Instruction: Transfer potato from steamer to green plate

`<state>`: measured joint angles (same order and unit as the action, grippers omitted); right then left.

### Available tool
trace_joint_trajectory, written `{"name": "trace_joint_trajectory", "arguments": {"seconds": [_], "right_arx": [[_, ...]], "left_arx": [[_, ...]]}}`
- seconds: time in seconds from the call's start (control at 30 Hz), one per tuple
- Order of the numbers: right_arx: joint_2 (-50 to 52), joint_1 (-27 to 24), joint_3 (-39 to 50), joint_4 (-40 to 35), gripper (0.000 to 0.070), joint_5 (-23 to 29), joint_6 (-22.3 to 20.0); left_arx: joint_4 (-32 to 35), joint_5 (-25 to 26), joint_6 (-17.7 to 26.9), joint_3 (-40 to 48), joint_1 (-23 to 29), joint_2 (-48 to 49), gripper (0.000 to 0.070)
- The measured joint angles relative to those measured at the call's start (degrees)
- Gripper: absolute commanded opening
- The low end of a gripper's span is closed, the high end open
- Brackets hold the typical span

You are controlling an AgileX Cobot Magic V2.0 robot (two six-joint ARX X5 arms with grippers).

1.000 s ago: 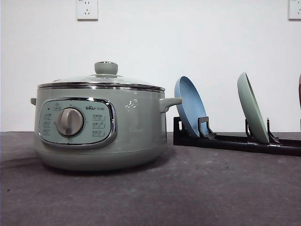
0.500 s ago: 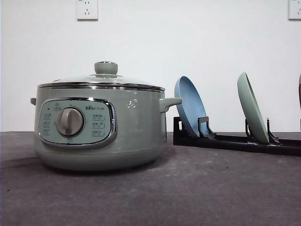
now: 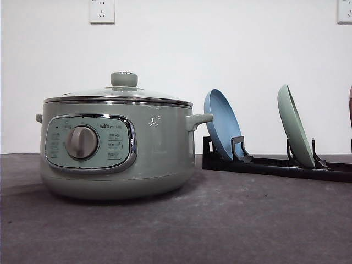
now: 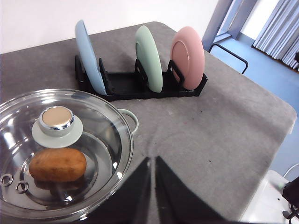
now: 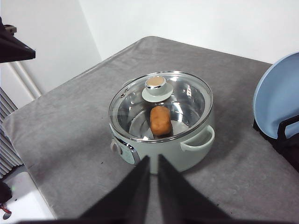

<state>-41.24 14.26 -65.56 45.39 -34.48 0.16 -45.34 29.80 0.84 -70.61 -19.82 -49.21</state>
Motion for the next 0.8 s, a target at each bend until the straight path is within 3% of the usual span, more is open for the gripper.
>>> {"name": "trace_joint_trajectory", "arguments": {"seconds": [0.1, 0.17, 0.23, 0.33, 0.6, 0.8], "right_arx": [[-0.32, 0.00, 0.00, 0.06, 0.0426, -0.02, -0.02], [-0.57, 0.00, 0.00, 0.09, 0.0553, 0.00, -0.02], [-0.88, 0.00, 0.00, 0.15, 0.0624, 0.00, -0.02], [-1.09, 0.00, 0.00, 0.21, 0.0671, 0.00, 0.05], [-1.13, -0.02, 0.00, 0.26, 0.0672, 0.00, 1.12], [-2.28, 0.00, -0.03, -0.04, 0.0671, 0.89, 4.44]], "left_arx": [[0.00, 0.00, 0.28, 0.00, -0.19, 0.00, 0.0518], [0.02, 0.00, 0.40, 0.00, -0.19, 0.00, 0.0656], [0.02, 0.00, 0.68, 0.00, -0.19, 0.00, 0.0676], [0.02, 0.00, 0.81, 0.00, -0.19, 0.00, 0.0676], [0.00, 0.00, 0.79, 0.00, -0.19, 0.00, 0.0676], [-0.09, 0.00, 0.79, 0.00, -0.19, -0.19, 0.0676]]}}
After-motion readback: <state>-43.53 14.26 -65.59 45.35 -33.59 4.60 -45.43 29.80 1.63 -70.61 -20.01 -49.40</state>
